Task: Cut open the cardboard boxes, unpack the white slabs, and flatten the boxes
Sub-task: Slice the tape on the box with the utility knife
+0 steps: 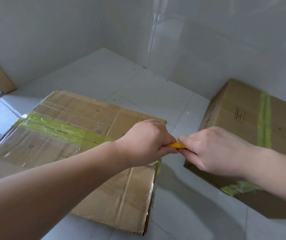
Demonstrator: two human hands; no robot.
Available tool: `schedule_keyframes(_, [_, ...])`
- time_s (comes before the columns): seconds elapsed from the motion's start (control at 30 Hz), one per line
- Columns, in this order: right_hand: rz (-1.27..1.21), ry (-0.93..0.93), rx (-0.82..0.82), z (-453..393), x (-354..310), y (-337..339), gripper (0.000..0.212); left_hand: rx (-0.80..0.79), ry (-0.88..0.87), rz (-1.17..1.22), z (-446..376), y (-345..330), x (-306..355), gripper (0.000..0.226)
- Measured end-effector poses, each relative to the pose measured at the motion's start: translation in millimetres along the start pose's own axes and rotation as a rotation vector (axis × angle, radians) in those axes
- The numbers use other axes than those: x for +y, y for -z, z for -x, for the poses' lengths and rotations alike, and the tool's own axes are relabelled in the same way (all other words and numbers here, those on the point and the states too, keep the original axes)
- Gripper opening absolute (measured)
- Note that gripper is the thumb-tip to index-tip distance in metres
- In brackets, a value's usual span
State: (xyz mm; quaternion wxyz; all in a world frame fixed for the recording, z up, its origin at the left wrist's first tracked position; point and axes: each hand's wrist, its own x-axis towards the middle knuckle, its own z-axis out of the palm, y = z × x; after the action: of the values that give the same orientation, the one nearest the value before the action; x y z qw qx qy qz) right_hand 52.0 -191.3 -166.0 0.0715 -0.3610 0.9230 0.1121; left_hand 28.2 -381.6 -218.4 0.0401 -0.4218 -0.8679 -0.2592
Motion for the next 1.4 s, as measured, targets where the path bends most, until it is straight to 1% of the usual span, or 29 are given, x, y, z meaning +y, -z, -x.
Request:
schedule_keyframes(0.07, [-0.019, 0.024, -0.012, 0.6, 0.4, -0.9, 0.026, -0.007, -0.002, -0.012, -1.7, 1.7, -3.2, 0.030])
schedule_keyframes(0.13, [-0.015, 0.039, -0.014, 0.7, 1.0, -2.5, 0.030, -0.013, 0.011, -0.005, -2.0, 3.7, -6.5, 0.027])
schedule_keyframes(0.23, [-0.033, 0.076, 0.007, 1.1, 5.5, -5.8, 0.041, -0.030, 0.042, 0.023, -2.4, 5.8, -9.1, 0.028])
schedule_keyframes(0.33, [-0.072, 0.119, 0.011, -2.3, 15.2, -12.5, 0.058, -0.028, 0.068, 0.039, -1.7, 10.3, -13.9, 0.030])
schedule_keyframes(0.47, [-0.159, 0.190, -0.106, -13.1, 24.1, -6.3, 0.074, -0.016, 0.105, 0.066, 8.0, 23.3, -21.9, 0.029])
schedule_keyframes(0.57, [-0.137, 0.193, -0.130, -30.9, 22.3, 10.2, 0.073, 0.008, 0.204, 0.094, 13.0, 41.4, -31.0, 0.022])
schedule_keyframes(0.63, [-0.004, 0.192, -0.060, -50.3, 15.2, 26.9, 0.063, 0.038, 0.313, 0.117, 16.0, 56.1, -40.2, 0.019])
schedule_keyframes(0.7, [0.115, 0.187, 0.070, -65.6, 4.1, 47.7, 0.059, 0.077, 0.397, 0.205, 19.7, 75.0, -46.6, 0.021])
schedule_keyframes(0.73, [0.118, 0.199, 0.148, -71.6, -0.9, 57.8, 0.056, 0.103, 0.422, 0.240, 22.3, 84.7, -49.2, 0.021])
schedule_keyframes(0.8, [0.051, 0.232, 0.301, -81.3, -8.6, 72.3, 0.043, 0.142, 0.453, 0.272, 28.5, 98.2, -53.4, 0.018])
schedule_keyframes(0.83, [0.039, 0.239, 0.337, -86.6, -10.1, 75.6, 0.039, 0.159, 0.469, 0.280, 30.7, 102.8, -55.9, 0.017])
schedule_keyframes(0.87, [0.057, 0.231, 0.335, -94.2, -8.3, 75.6, 0.039, 0.184, 0.491, 0.279, 31.2, 105.8, -59.9, 0.019])
schedule_keyframes(0.9, [0.091, 0.207, 0.320, -103.6, -2.7, 73.2, 0.040, 0.211, 0.515, 0.246, 29.9, 106.7, -64.9, 0.028])
schedule_keyframes(0.93, [0.126, 0.157, 0.290, -113.6, 5.9, 69.1, 0.041, 0.235, 0.535, 0.176, 26.4, 104.5, -70.8, 0.042])
schedule_keyframes(0.97, [0.162, 0.084, 0.239, -123.2, 17.5, 61.2, 0.042, 0.245, 0.549, 0.086, 21.5, 99.7, -77.2, 0.053])
schedule_keyframes(1.0, [0.195, -0.004, 0.182, -132.0, 31.7, 50.0, 0.040, 0.243, 0.554, 0.011, 15.8, 93.5, -82.6, 0.060])
schedule_keyframes(1.07, [0.185, -0.147, 0.103, -147.1, 64.3, 19.5, 0.032, 0.223, 0.544, -0.065, 2.2, 76.1, -91.1, 0.061])
schedule_keyframes(1.2, [-0.111, -0.396, -0.016, -178.6, 135.2, -67.1, 0.016, 0.094, 0.512, -0.163, -34.4, 26.7, -96.3, 0.056])
schedule_keyframes(1.23, [-0.146, -0.450, -0.055, -187.9, 150.5, -89.8, 0.014, 0.063, 0.517, -0.176, -45.8, 16.0, -97.7, 0.056])
schedule_keyframes(1.33, [-0.235, -0.591, -0.129, -206.1, 189.1, -155.7, 0.013, -0.011, 0.601, -0.179, -78.4, -13.9, -104.1, 0.056])
schedule_keyframes(1.4, [-0.279, -0.649, -0.159, -215.5, 209.4, -193.3, 0.020, -0.045, 0.638, -0.188, -94.3, -31.0, -106.7, 0.055])
